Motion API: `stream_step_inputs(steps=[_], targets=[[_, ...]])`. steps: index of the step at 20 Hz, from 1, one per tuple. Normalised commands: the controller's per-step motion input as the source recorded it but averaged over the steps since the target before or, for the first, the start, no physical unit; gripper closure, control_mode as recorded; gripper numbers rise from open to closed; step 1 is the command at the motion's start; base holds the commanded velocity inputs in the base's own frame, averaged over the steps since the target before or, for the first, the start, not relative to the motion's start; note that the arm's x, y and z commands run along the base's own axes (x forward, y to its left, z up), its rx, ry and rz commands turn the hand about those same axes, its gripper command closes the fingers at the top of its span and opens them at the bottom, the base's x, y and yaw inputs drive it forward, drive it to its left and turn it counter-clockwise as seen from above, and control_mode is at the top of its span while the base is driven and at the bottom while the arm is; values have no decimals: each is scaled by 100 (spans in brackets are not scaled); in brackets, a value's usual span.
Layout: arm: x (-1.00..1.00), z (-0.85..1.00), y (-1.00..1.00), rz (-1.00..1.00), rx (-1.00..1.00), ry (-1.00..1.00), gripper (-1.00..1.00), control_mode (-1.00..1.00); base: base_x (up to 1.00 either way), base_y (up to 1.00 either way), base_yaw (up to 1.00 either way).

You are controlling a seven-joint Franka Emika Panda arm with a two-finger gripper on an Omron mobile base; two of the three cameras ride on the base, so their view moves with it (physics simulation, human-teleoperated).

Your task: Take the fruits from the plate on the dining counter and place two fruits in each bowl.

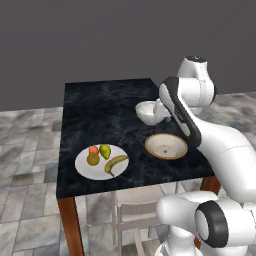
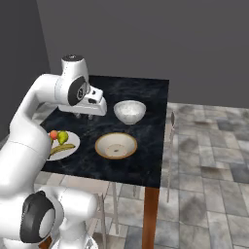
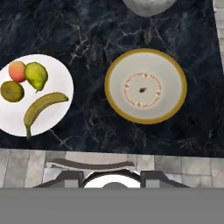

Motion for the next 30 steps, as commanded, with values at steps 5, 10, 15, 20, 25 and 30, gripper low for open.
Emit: stream_step_inputs(steps=[5, 10, 15, 20, 25, 30], targets=[[11, -14, 28, -2, 0, 0, -100, -100, 0, 0, 0], [64, -33, 95, -15, 0, 1, -100, -100, 0, 0, 0], [33, -38, 65, -28, 11, 1, -100, -100, 0, 0, 0], [17, -55, 32, -5, 13, 18, -100, -100, 0, 0, 0], [48, -73, 62, 2, 1, 22, -100, -100, 0, 0, 0], [37, -64, 54, 10, 0, 15, -100, -100, 0, 0, 0]])
